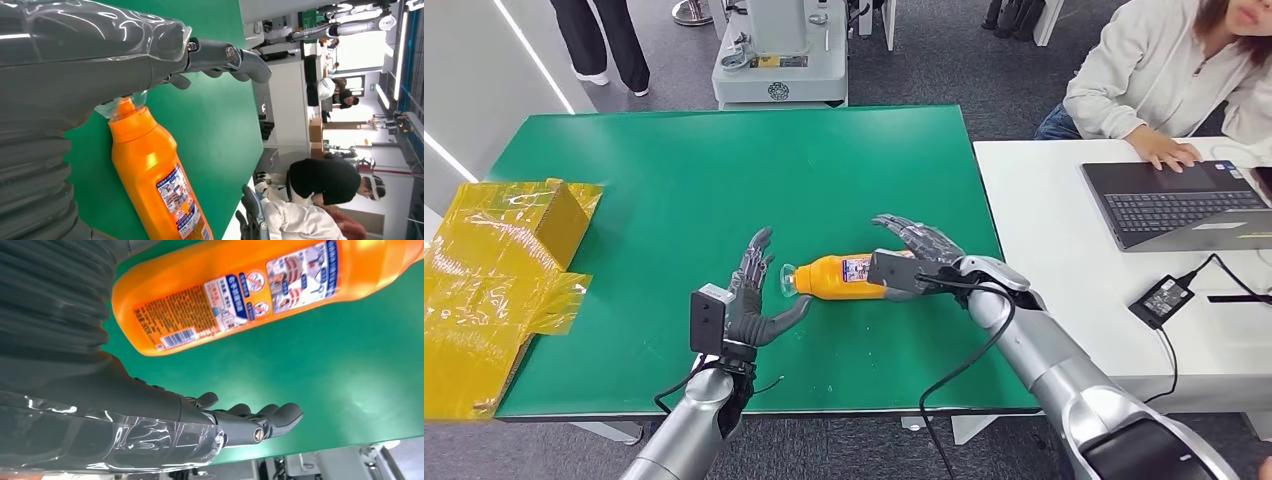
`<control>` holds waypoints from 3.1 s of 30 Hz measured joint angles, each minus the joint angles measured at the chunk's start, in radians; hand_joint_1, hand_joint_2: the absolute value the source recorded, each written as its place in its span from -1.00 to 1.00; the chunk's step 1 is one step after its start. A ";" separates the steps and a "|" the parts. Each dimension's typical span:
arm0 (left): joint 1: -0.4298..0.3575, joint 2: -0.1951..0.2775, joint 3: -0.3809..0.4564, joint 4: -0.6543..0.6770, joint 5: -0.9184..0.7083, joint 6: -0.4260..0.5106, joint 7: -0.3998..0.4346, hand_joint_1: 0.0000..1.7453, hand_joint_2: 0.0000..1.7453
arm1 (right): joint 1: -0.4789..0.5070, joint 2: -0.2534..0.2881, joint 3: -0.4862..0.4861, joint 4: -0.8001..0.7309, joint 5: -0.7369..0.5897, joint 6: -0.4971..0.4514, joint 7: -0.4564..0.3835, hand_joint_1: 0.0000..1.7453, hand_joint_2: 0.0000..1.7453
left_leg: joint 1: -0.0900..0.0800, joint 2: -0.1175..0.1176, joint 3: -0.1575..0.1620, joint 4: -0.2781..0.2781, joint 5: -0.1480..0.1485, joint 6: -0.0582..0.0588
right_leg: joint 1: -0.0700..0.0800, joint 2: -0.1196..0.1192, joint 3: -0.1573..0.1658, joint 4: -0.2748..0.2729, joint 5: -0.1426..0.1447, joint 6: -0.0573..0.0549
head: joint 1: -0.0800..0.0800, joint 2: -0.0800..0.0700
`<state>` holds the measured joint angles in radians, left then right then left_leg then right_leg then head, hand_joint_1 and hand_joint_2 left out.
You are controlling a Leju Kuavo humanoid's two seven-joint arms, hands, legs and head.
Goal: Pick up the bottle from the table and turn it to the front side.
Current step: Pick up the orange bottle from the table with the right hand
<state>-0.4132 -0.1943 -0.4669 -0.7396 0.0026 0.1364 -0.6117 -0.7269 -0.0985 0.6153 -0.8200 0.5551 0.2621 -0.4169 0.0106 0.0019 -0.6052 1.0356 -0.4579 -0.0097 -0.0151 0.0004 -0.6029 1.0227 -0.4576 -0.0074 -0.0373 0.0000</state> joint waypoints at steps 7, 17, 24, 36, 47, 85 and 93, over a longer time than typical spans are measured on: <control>-0.007 0.005 0.000 0.024 0.000 -0.002 -0.008 -1.00 1.00 | -0.031 -0.009 0.039 0.061 0.009 0.024 0.057 -1.00 1.00 | 0.000 0.000 0.000 0.000 0.000 0.000 | 0.000 0.000 0.000 0.000 0.000 0.000 | 0.000 0.000; -0.019 0.005 0.000 0.042 0.002 -0.020 0.010 -1.00 1.00 | -0.103 -0.011 0.098 0.186 0.009 0.136 0.139 -1.00 1.00 | 0.000 -0.001 0.000 0.000 0.000 0.000 | 0.000 -0.001 0.000 0.000 0.000 0.000 | 0.000 0.000; -0.030 0.004 0.000 0.056 0.007 -0.024 0.013 -1.00 1.00 | -0.109 -0.011 0.130 0.226 0.012 0.120 0.141 -1.00 1.00 | 0.000 -0.001 0.000 0.000 0.000 0.000 | 0.000 -0.001 0.000 0.000 0.000 0.000 | 0.000 0.000; -0.034 0.027 0.000 0.098 0.020 -0.006 -0.007 -1.00 1.00 | -0.069 -0.011 0.164 0.241 0.062 0.000 0.146 -0.74 1.00 | 0.000 -0.001 0.000 0.000 0.000 0.000 | 0.000 -0.001 0.000 0.000 0.000 0.000 | 0.000 0.000; -0.028 0.047 0.000 0.109 0.024 0.010 -0.013 -1.00 1.00 | -0.054 -0.011 0.181 0.242 0.091 -0.028 0.142 0.62 1.00 | 0.000 -0.001 0.002 0.000 0.000 0.000 | 0.000 -0.001 0.002 0.000 0.000 0.000 | 0.000 0.000; 0.038 0.070 0.014 0.065 -0.003 0.055 -0.021 -1.00 1.00 | 0.338 0.011 -0.013 -0.060 -0.319 -0.307 -0.214 1.00 1.00 | 0.001 -0.006 0.001 -0.001 -0.001 -0.001 | 0.001 -0.006 0.003 0.000 -0.004 0.000 | 0.000 0.000; 0.066 0.079 0.030 0.021 -0.017 0.062 -0.008 -1.00 1.00 | 0.504 0.019 -0.132 -0.273 -0.346 -0.329 -0.213 1.00 1.00 | 0.001 -0.005 0.001 -0.001 -0.002 -0.001 | 0.001 -0.006 0.003 0.000 -0.004 0.000 | 0.000 0.000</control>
<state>-0.3470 -0.1148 -0.4369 -0.7188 -0.0140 0.1987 -0.6195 -0.2230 -0.0793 0.4835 -1.0925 0.2088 -0.0665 -0.6302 0.0113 -0.0034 -0.6045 1.0343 -0.4597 -0.0105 -0.0141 -0.0055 -0.6003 1.0223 -0.4617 -0.0076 -0.0374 0.0000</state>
